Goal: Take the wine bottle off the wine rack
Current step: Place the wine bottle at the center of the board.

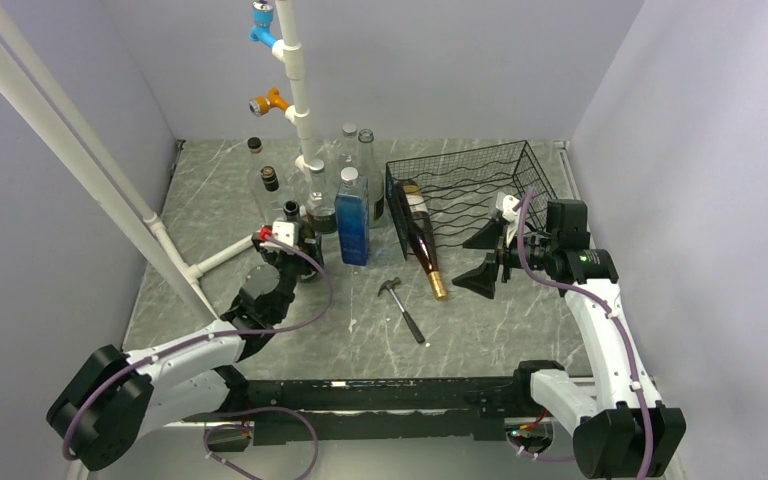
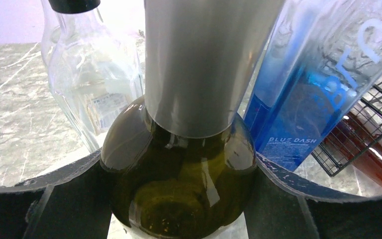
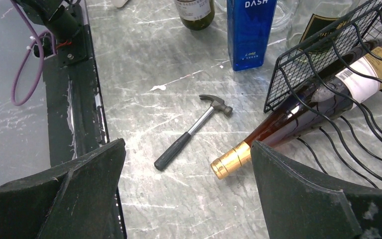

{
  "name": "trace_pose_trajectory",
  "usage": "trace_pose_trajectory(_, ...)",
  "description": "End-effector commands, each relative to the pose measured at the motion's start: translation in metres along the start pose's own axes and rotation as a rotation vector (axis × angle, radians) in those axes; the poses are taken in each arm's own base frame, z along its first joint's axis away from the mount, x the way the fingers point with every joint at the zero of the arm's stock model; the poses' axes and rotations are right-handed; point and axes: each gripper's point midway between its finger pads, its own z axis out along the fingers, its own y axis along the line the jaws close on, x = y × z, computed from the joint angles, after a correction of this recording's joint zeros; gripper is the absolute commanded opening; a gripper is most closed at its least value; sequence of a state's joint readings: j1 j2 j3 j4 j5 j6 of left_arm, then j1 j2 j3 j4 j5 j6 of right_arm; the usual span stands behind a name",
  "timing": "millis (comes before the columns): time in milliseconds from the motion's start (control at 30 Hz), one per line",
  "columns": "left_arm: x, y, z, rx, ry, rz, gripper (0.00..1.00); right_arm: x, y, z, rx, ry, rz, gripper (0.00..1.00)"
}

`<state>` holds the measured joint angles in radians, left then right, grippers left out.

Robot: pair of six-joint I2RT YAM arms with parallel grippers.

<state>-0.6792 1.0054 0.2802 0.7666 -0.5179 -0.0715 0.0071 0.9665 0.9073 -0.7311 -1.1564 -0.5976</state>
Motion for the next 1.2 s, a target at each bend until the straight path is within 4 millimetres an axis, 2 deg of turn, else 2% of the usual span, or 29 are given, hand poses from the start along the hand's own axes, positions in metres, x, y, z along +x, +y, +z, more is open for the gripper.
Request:
trace_pose_trajectory(0, -0.048, -0.008, 0.009, 0.028, -0.181, -0.15, 0.0, -0.005, -0.003, 0.0, 0.007, -0.018, -0.04, 1.0)
trace_pose_trajectory(400, -0.026, -0.005, 0.023, -0.006, -0.132, -0.157, 0.0, -0.003, -0.004, 0.001, 0.005, -0.016, -0.037, 1.0)
trace_pose_trajectory(533, -0.017, -0.003, 0.024, -0.02, -0.104, -0.16, 0.18, -0.002, -0.004, 0.001, 0.004, -0.015, -0.036, 1.0)
trace_pose_trajectory(667, -0.01, 0.0, 0.022, -0.037, -0.07, -0.169, 0.42, -0.002, -0.005, 0.001, 0.004, -0.014, -0.035, 1.0)
trace_pose_trajectory(800, -0.002, 0.003, 0.02, -0.068, 0.002, -0.176, 0.61, -0.001, -0.005, 0.001, 0.006, -0.012, -0.032, 1.0)
trace_pose_trajectory(1167, -0.011, -0.001, 0.008, -0.044, 0.064, -0.234, 0.99, 0.001, -0.006, 0.002, 0.006, -0.011, -0.026, 1.0)
